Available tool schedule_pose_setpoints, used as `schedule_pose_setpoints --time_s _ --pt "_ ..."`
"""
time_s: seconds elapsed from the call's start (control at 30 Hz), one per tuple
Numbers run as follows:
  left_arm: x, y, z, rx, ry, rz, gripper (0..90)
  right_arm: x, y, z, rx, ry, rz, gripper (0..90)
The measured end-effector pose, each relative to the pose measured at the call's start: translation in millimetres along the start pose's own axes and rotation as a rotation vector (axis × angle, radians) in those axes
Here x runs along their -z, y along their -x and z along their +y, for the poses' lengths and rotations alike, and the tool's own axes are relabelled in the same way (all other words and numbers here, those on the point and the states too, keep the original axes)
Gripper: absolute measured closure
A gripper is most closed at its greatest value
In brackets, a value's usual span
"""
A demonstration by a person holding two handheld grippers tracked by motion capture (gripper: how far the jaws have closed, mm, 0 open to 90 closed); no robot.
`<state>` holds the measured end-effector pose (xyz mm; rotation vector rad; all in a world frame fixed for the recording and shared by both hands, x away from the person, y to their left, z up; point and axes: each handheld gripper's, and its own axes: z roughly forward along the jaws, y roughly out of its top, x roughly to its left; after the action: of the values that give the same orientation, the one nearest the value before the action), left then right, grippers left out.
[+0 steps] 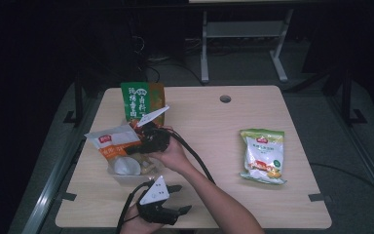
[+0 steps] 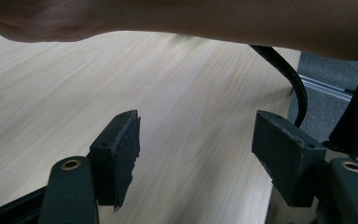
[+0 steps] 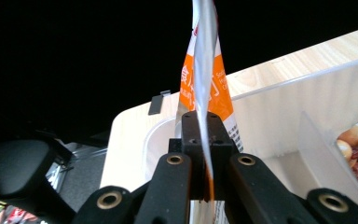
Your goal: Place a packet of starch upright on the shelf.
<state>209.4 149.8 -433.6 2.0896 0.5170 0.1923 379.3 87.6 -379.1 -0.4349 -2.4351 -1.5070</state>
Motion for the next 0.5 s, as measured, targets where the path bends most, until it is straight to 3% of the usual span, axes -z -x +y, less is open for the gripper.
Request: schedule_pose_setpoints --time_s 0.17,0.3,0.5 --pt "0.0 0.0 0.4 -0.001 0.002 -0.002 31.9 6.5 -3.9 1.1 0.009 -0.019 -0.015 82.3" --pt "-0.9 0.1 0.5 0.0 0.006 -0.003 31.9 11.9 -7.0 0.2 0.026 -0.061 -0.047 88.7" --pt "-1.5 0.2 0.6 0.0 0.007 -0.003 31.9 11.4 -9.4 -4.3 0.042 -0.096 -0.059 89.4"
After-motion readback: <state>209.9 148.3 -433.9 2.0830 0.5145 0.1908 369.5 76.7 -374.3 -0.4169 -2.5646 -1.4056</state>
